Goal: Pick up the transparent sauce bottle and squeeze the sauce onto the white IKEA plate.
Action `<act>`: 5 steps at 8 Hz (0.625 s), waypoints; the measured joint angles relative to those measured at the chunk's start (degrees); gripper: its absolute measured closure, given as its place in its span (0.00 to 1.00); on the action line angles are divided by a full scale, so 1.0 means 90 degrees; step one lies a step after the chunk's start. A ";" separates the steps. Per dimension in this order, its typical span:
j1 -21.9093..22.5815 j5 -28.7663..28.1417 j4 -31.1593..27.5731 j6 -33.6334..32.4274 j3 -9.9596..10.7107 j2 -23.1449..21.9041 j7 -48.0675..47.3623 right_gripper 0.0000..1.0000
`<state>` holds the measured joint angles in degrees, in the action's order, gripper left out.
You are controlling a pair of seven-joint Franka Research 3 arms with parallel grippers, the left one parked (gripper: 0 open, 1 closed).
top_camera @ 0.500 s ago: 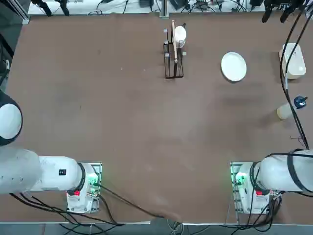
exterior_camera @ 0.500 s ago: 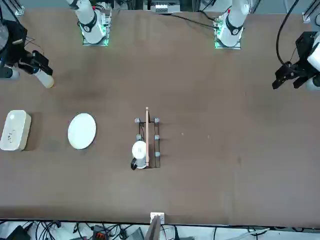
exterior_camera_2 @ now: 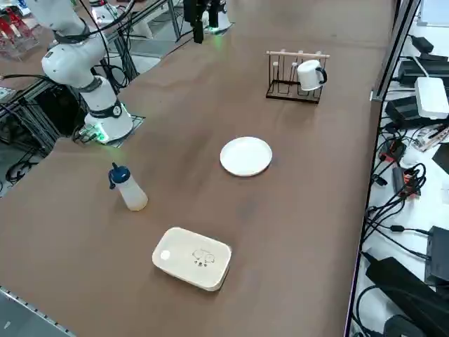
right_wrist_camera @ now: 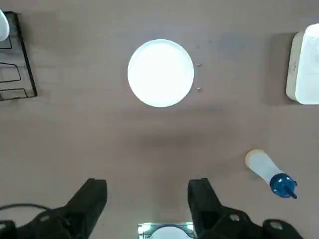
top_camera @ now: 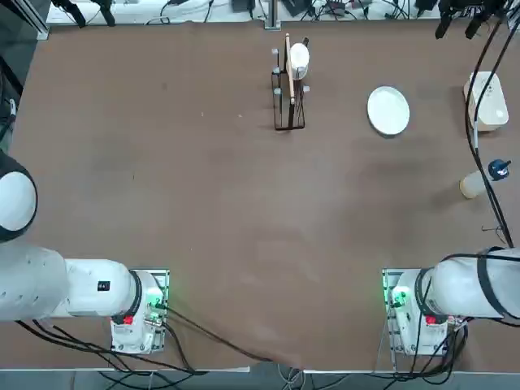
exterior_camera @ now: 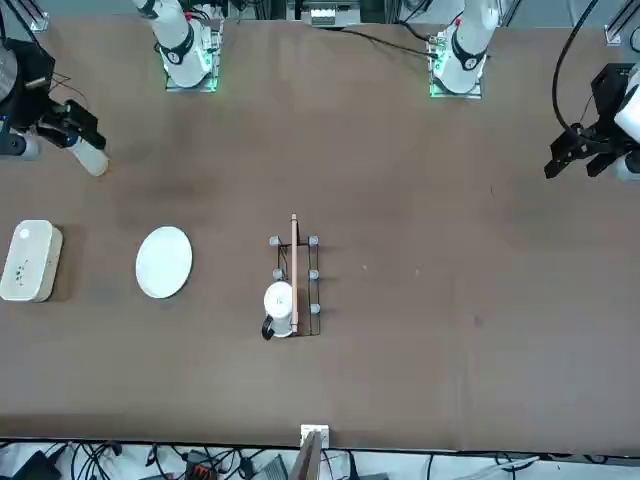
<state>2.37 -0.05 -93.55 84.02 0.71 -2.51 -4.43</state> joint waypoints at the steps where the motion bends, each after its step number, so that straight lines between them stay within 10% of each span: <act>1: -0.0040 0.0144 0.0020 -0.0217 0.0049 0.0000 0.0000 0.01; 5: -0.0101 0.1024 0.0041 -0.2117 0.0077 0.0195 -0.0208 0.00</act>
<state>1.46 9.17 -93.18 64.97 1.41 -0.76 -6.30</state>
